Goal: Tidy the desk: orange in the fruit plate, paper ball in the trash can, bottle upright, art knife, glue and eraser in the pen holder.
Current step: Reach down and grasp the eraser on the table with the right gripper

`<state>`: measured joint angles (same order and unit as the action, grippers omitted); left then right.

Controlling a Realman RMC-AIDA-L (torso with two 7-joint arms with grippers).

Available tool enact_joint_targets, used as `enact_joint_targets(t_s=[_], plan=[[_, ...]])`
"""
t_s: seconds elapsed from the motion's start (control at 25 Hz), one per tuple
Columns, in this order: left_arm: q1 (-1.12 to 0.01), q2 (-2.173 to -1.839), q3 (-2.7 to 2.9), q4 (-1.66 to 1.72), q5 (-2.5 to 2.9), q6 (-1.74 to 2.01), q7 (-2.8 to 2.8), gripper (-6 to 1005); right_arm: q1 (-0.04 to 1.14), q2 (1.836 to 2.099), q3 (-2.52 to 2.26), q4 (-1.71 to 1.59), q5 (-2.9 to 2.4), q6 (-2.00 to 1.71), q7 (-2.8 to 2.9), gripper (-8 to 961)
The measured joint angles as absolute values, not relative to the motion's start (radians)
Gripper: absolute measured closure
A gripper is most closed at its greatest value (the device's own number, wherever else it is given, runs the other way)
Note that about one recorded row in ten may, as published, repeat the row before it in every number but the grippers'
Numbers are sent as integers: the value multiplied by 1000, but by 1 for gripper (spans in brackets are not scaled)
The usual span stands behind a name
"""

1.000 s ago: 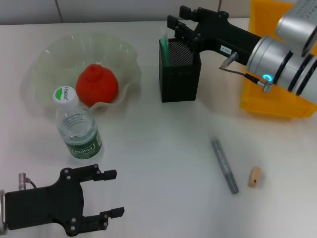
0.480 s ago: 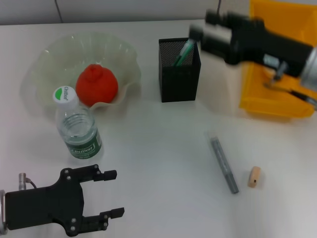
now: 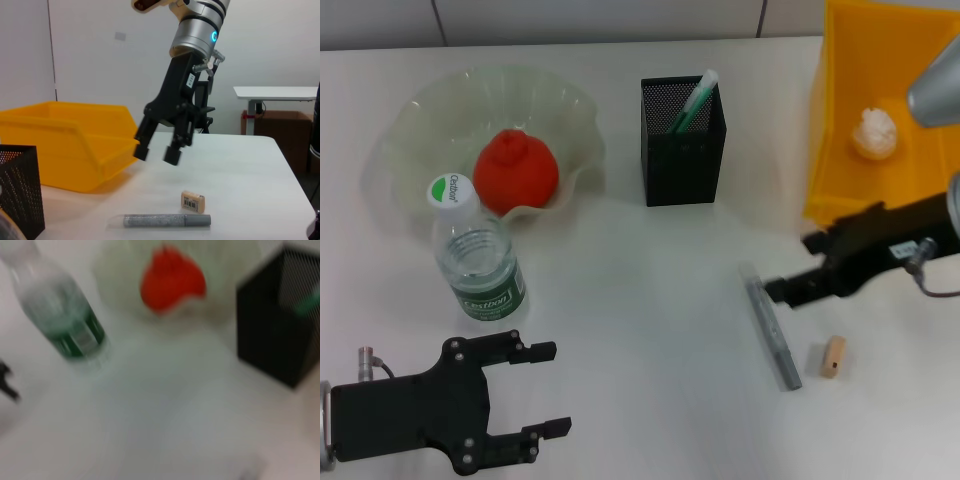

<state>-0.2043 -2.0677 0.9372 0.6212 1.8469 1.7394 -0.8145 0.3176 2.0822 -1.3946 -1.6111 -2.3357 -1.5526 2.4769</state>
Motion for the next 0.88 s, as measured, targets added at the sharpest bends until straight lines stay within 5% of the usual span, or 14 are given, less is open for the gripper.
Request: enact_joint_targets(t_s=[0.88], plan=[[-221, -2069, 937, 621, 1847, 1738, -823, 300, 435, 2084, -1621, -1550, -2635, -1700, 2532, 125]])
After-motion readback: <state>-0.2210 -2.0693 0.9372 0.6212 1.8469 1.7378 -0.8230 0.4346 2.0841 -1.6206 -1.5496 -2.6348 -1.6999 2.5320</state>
